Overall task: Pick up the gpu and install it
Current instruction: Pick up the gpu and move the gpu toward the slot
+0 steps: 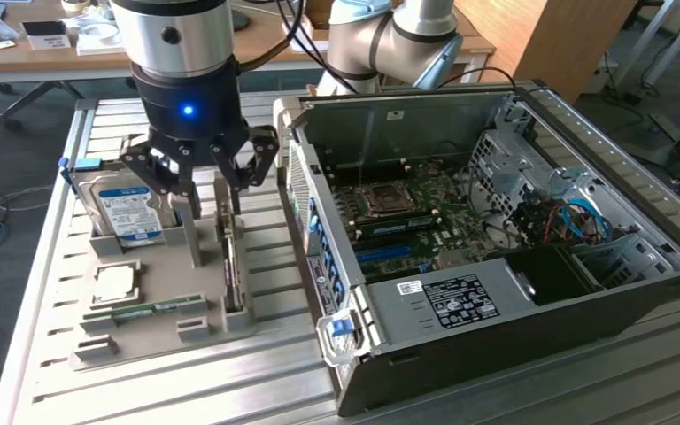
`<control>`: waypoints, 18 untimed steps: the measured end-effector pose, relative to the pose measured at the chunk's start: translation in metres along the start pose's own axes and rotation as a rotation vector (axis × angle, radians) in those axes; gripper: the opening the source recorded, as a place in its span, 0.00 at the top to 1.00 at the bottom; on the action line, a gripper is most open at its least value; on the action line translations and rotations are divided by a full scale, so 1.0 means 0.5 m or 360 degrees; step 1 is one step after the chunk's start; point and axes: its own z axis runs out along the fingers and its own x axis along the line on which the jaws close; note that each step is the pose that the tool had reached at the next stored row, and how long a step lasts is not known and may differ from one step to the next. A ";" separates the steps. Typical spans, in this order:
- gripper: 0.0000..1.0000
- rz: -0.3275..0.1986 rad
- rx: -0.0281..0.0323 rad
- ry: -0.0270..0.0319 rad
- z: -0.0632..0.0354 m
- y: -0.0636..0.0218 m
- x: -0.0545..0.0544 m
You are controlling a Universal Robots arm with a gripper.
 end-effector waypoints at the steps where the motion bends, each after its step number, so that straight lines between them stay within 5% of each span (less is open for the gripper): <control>1: 0.53 0.0000 0.00000 0.00000 0.001 0.000 0.000; 18: 0.53 0.0000 -0.00005 -0.00005 0.013 -0.001 0.000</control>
